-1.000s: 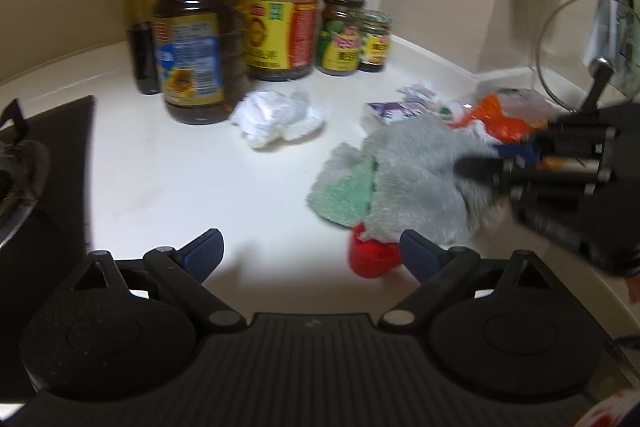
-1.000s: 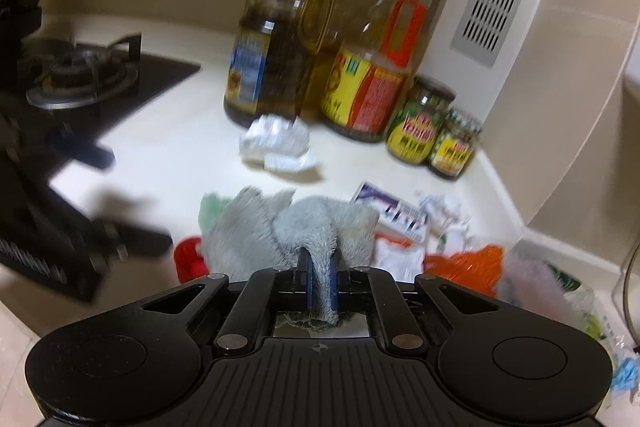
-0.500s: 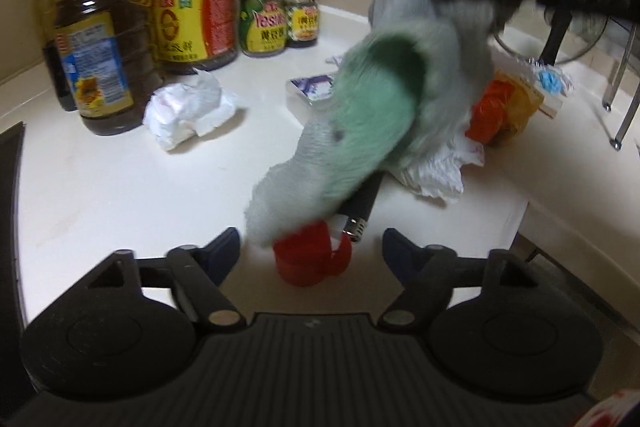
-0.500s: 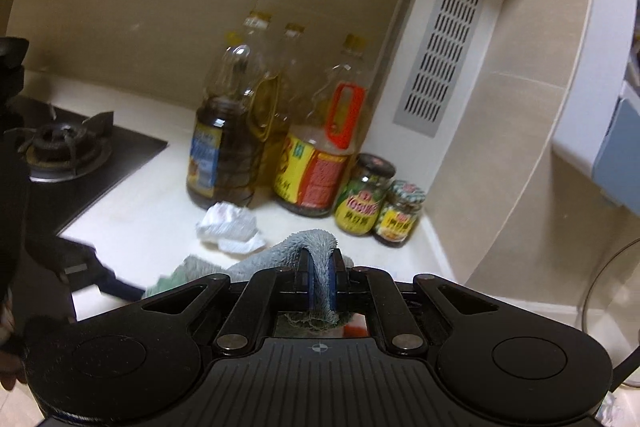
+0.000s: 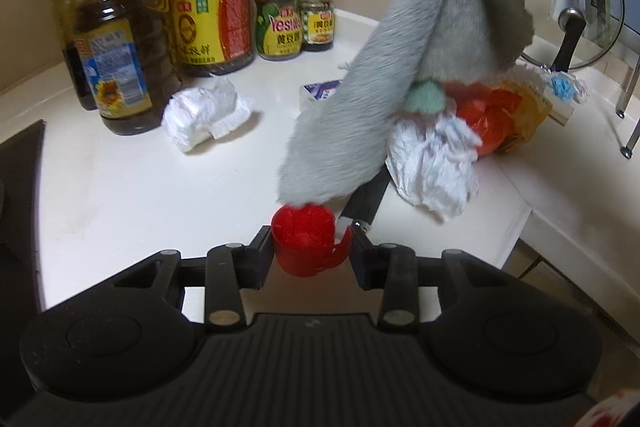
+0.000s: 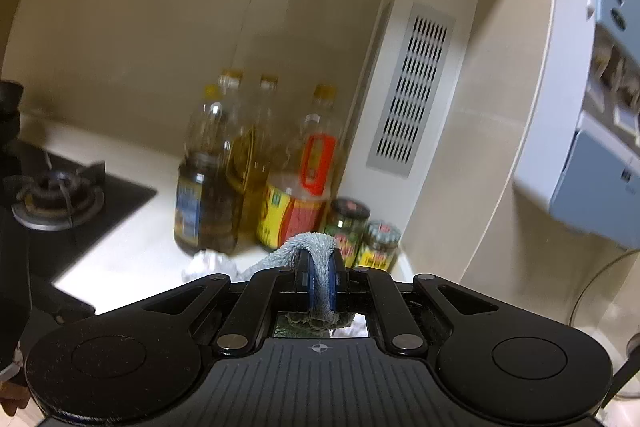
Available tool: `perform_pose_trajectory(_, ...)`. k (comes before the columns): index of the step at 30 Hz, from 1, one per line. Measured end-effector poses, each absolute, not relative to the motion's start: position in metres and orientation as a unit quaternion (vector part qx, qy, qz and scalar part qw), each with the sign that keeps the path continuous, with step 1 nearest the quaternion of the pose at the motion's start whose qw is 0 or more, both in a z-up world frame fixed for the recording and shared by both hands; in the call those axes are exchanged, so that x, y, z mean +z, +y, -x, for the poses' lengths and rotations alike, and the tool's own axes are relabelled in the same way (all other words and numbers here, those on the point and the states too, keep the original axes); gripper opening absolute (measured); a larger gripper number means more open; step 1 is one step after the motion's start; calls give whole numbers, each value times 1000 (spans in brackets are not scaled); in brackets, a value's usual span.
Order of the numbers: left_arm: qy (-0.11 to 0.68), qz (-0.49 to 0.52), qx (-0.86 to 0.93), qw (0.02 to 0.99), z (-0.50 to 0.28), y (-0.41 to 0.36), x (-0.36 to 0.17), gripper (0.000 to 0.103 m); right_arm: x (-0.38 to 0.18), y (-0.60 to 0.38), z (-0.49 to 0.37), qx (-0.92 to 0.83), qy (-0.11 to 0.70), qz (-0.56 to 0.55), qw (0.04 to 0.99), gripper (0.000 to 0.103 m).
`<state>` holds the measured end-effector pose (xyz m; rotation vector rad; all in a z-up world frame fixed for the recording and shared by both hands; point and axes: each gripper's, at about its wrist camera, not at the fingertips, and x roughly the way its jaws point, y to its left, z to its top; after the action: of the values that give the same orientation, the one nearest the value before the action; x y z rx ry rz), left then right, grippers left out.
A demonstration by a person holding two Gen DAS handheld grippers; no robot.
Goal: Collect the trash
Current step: 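Grasp the grey-green cloth with the right tool while the left tool grasps the red cup, then carry the cloth and red cup down over the wastebasket with both tools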
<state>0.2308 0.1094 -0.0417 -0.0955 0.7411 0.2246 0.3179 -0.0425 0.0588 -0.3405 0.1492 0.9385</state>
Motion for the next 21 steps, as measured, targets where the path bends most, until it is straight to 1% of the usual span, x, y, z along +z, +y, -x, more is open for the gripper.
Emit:
perform_pose_trajectory(12,336,63,139,929,-194,83,-7,36,113,-97,-304,486,8,113,866,7)
perform_pose_trajectory(16,334,64,116,933,-181,70,-3,36,120,-120,-285,480,-4,111,870,7)
perform_pose_trajectory(21,338,52,62,938,-163,54,-5,36,120,-148,-255,449,0,124,885,7)
